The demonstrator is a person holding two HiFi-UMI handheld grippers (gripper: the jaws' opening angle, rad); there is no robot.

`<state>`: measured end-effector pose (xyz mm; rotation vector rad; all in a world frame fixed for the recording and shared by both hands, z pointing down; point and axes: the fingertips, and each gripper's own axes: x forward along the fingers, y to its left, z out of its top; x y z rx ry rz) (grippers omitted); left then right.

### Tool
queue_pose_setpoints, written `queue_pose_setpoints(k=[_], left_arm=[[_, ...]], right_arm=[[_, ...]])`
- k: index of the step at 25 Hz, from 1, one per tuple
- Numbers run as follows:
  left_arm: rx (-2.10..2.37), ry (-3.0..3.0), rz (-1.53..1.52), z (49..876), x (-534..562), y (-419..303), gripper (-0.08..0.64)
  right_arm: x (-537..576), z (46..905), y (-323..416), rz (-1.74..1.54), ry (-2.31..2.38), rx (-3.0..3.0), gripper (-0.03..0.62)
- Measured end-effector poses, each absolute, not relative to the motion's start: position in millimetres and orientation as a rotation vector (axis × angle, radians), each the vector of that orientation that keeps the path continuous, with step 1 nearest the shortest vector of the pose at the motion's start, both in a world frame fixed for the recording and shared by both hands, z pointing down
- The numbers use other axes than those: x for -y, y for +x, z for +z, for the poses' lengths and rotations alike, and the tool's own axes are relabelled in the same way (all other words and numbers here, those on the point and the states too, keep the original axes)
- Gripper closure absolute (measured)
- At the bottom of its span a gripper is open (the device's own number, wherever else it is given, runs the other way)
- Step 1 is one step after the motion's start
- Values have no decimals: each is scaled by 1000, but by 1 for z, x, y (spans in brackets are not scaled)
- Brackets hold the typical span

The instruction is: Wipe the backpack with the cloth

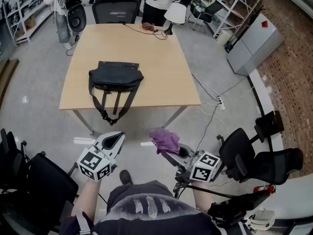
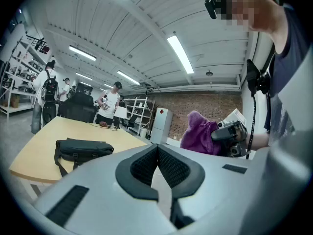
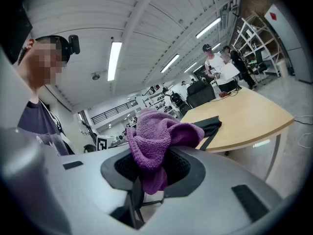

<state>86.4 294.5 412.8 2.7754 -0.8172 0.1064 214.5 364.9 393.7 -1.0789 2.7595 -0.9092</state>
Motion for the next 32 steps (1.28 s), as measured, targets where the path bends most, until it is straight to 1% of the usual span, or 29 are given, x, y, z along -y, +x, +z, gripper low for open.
queue_pose_setpoints(k=[6,12,16,19,23,28,32], left_arm=[[851,2734,96,419,-255,79,552],[902,2704,176,428,-198,69,552],[913,2701,256,434,-144,88,552],[928,2704,341,436,-110,108,552],[1015,2721,387,425,-43,129,552],[1121,2642,389,439,2,128,552],[1161,2570,404,455,15,105,552]], right_arm=[[-297,397,188,-963,-987,-2848,482],[-232,403,173,-949,-889,-2893,482],[-171,411,204,-977,-893,-2808,482],[-131,426,233,-1061,-915,-2762,482],[-62,469,275,-1049,-1125,-2935,482],[24,512,308,-1066,-1349,-3039,482],[78,549,300,-1088,-1490,-3105,482]])
